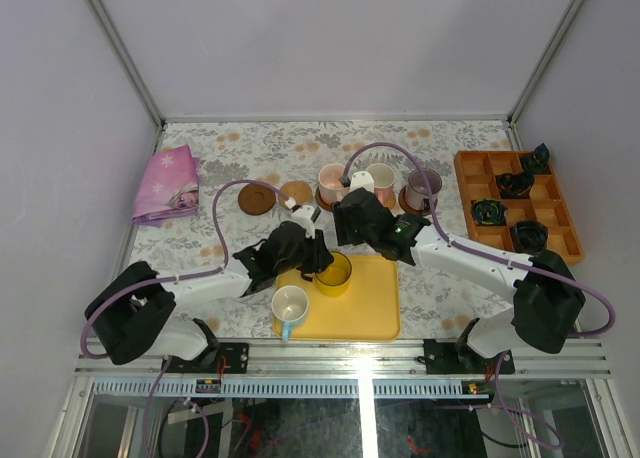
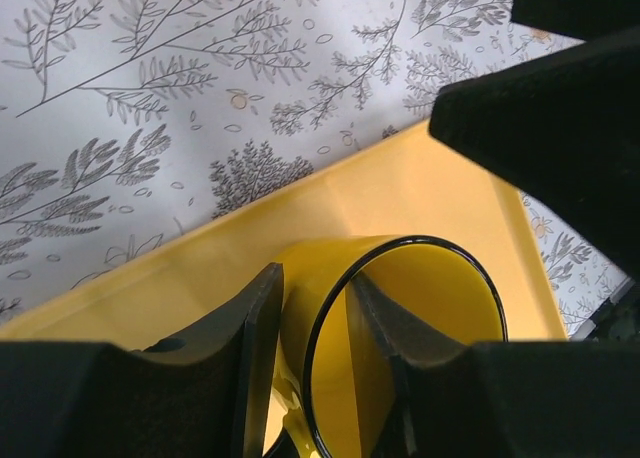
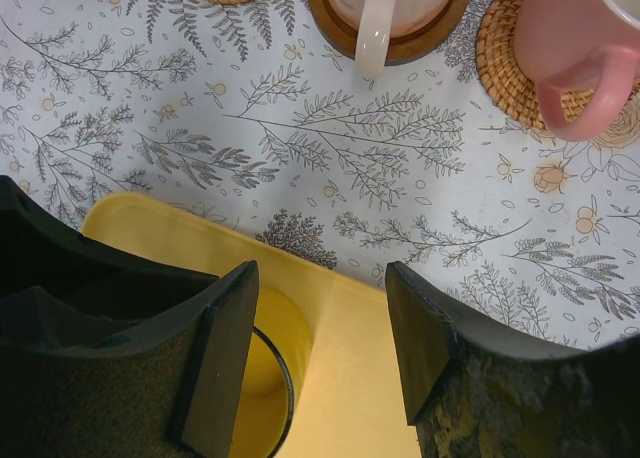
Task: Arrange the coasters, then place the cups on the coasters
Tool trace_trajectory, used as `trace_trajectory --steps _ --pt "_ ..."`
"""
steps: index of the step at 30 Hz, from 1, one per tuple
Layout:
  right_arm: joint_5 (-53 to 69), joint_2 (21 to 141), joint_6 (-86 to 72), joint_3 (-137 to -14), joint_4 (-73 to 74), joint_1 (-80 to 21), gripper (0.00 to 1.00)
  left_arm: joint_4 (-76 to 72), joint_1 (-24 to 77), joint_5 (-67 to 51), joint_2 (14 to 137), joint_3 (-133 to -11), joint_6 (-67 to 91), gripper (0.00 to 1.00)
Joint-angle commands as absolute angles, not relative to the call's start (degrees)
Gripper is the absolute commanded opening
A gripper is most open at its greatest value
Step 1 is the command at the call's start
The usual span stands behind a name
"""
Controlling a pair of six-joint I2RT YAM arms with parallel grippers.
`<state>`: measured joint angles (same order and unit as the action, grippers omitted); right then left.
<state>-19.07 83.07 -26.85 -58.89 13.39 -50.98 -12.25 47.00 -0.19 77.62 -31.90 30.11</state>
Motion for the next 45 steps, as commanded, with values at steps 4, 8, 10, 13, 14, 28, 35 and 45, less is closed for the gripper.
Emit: trace_trajectory --steps 4,8,10,13,14,28,35,45 --pt "-21.62 81.1 -27.11 -59.12 13.49 -51.53 0.61 -18.89 48.34 0.73 80.32 -35.43 32.86 0.3" --pt "-21.58 81.29 -26.97 -59.33 13.59 -51.58 0.61 -19.35 48.54 1.55 80.65 -35.9 34.18 0.34" --pt "-21.54 81.3 -26.9 -59.48 13.72 -51.54 0.61 -19.24 48.61 1.94 80.14 -35.76 34.49 0.44" --pt "-21.45 81.07 -26.91 -59.58 14.04 -51.56 0.61 -17.28 48.61 2.58 77.82 -35.68 33.08 0.55" --pt "-21.46 80.85 -26.85 -59.52 14.15 -51.59 0.61 -16.11 48.6 2.83 76.79 -35.8 32.0 0.57" --pt "-20.9 72.29 -26.1 -54.54 12.69 -51.6 0.61 8.32 48.92 10.46 63.29 -41.0 17.48 0.65" --pt "-13.89 72.02 -27.26 -51.56 14.55 -51.67 0.61 12.81 48.87 14.92 61.84 -40.45 18.68 0.65" --pt "-10.04 77.51 -26.11 -53.28 15.12 -52.42 0.53 17.89 49.63 13.49 61.75 -42.0 18.62 0.63"
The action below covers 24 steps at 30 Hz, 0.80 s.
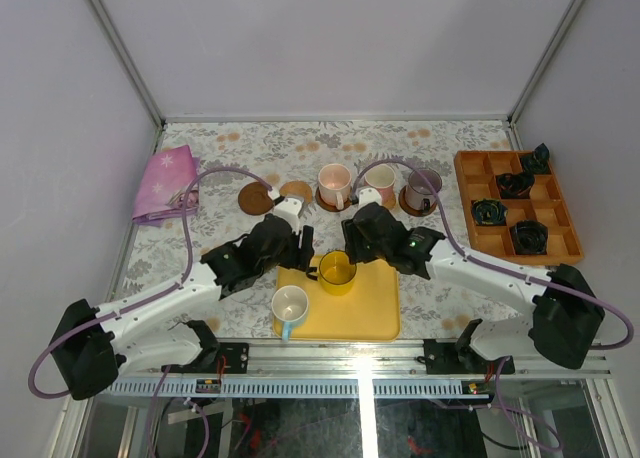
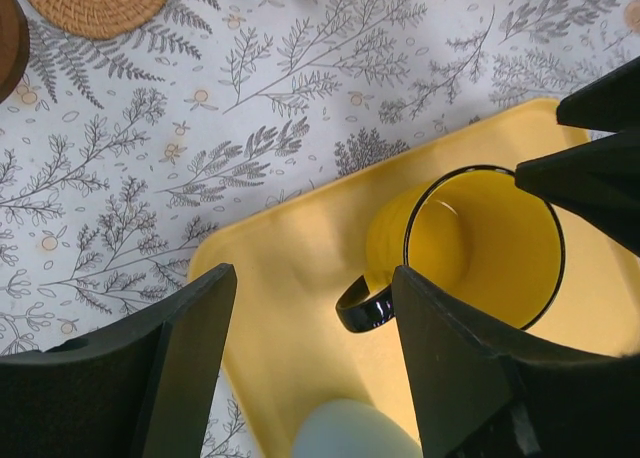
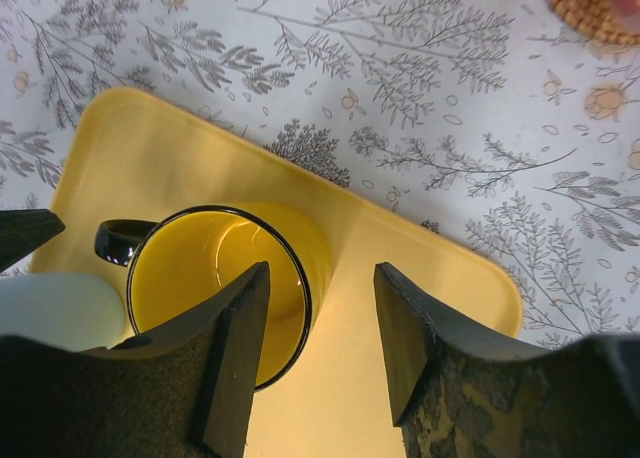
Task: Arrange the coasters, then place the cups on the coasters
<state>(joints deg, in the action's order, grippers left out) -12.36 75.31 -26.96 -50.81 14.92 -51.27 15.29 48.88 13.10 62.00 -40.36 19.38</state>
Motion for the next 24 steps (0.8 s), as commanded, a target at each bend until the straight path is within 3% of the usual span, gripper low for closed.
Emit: trace_trajectory --steps 1,5,14,24 --pt "-9.96 77.91 -26.03 -53.54 15.55 -52.58 0.52 17.93 49.8 13.41 61.74 -42.0 18.74 0.63" --pt "-9.78 79.09 -26.14 -54.0 17.42 -53.29 0.48 17.93 50.1 12.07 61.85 -42.03 18.66 0.63" --pt "-13.38 79.41 -26.63 -54.67 21.79 -53.57 0.27 18.02 50.81 7.99 63.0 -42.7 16.86 0.63" --pt "-22.15 83.75 -23.69 -59.38 24.93 -53.58 0.26 17.4 51.82 3.28 66.83 -43.32 15.08 0.63"
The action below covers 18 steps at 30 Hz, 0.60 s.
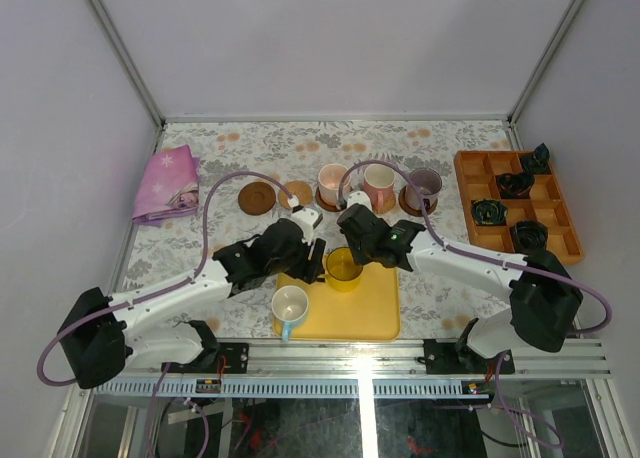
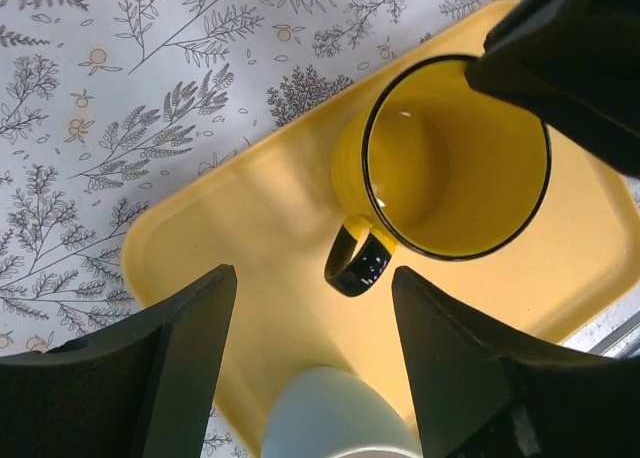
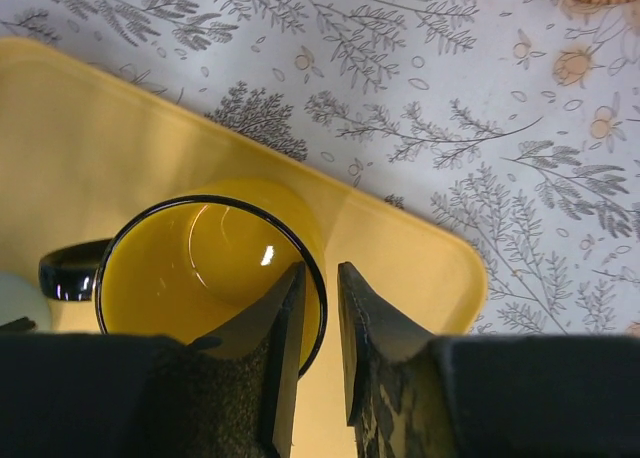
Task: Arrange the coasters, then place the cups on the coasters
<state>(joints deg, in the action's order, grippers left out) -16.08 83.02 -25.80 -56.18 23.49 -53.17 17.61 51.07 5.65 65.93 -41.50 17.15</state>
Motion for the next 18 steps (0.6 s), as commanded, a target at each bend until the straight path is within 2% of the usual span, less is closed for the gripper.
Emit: trace_trajectory --steps 1,11,18 --pt "-23.01 83.82 -23.46 -59.44 24.72 -53.58 0.26 17.36 51.95 2.91 67.01 -43.28 14.91 0.63" --pt "-24.34 81.94 -23.26 -59.76 25.05 -53.58 0.27 13.68 53.1 -2.52 66.74 -41.83 12.64 0.64" --pt "-23.42 73.85 -24.31 -57.87 23.47 -53.57 0.36 8.64 53.82 -5.01 67.69 -39.96 8.69 0.64"
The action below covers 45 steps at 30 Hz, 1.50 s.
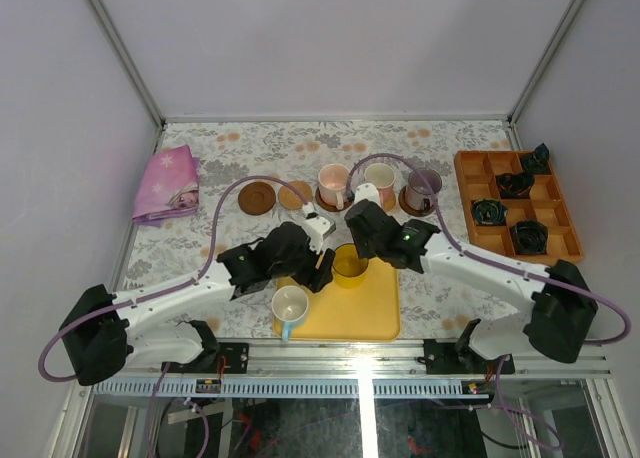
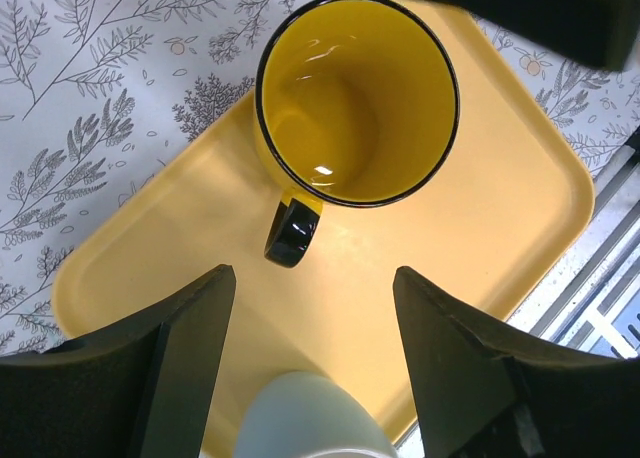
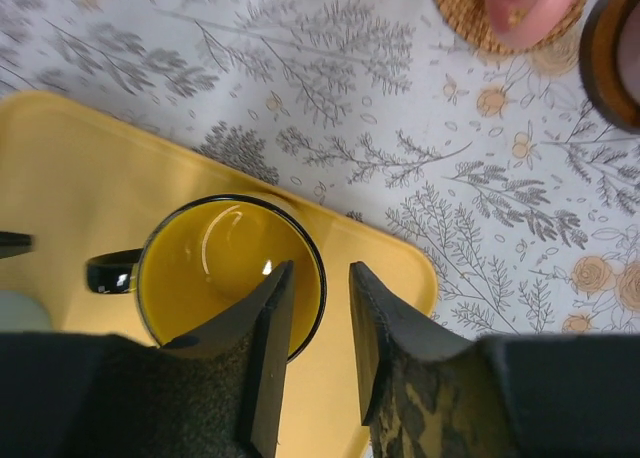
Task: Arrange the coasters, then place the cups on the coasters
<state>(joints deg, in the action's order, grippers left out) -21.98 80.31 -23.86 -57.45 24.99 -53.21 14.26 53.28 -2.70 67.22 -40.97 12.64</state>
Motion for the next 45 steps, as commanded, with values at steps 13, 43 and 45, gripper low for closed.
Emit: trace_trajectory --steps 13,43,45 --pt "-24.34 65.93 -25.55 -55.12 21.8 -53.56 0.41 5.39 53.97 -0.98 77.51 -40.39 2.97 0.61" --pt "-23.82 67.98 -26.04 -54.57 20.93 -53.53 0.41 3.27 53.96 -2.9 84.54 -44.71 0.61 0.36" --pt "-23.84 67.87 -26.1 -54.44 20.94 -53.57 0.41 3.18 54.0 -3.14 84.6 -44.68 0.77 0.3"
